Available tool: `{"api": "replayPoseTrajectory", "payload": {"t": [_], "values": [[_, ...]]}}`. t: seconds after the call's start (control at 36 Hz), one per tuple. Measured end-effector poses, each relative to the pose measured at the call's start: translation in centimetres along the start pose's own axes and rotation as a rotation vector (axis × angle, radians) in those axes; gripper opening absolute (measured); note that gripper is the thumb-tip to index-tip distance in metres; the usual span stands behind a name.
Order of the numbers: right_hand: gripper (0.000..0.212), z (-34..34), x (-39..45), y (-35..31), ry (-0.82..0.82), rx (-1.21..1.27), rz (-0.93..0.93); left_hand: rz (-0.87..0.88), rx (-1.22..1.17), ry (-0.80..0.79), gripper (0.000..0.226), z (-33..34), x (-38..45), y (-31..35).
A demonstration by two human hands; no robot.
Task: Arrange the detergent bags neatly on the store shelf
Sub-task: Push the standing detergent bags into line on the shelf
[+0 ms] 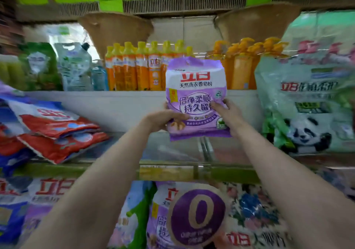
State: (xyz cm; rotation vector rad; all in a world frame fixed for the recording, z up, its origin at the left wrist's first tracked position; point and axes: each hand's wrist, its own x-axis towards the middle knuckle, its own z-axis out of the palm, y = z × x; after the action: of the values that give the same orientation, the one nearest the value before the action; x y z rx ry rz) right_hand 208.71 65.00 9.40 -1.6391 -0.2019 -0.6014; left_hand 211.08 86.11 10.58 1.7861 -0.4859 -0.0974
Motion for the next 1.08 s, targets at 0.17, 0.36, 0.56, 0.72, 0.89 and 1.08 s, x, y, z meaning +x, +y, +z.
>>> {"api": "replayPoseTrajectory", "payload": {"t": [0.17, 0.36, 0.56, 0.72, 0.89, 1.08], "values": [[0.039, -2.8, 2.5, 2.0, 0.011, -0.285, 0.082, 0.141, 0.007, 0.079, 0.033, 3.8, 3.1, -0.7], [0.043, -6.7, 9.5, 8.7, 0.012, -0.277, 0.114, 0.113, 0.019, 0.139, 0.042, 6.6, 7.3, -0.7], [0.051, -6.7, 6.7, 5.6, -0.036, -0.524, 0.319, 0.103, 0.185, 0.237, 0.076, 8.6, 10.3, -3.5], [0.046, -6.3, 7.0, 6.1, -0.088, -0.527, 0.299, -0.016, 0.204, 0.127, 0.105, 7.4, 13.9, -5.6], [0.053, -5.7, 6.4, 4.9, -0.033, -0.856, 0.331, -0.146, 0.279, 0.133, 0.059, 8.7, 9.8, -2.6], [0.057, -4.9, 4.8, 2.8, 0.244, -1.025, 0.233, -0.139, 0.473, 0.284, 0.067, 8.2, 7.7, -1.4]]}}
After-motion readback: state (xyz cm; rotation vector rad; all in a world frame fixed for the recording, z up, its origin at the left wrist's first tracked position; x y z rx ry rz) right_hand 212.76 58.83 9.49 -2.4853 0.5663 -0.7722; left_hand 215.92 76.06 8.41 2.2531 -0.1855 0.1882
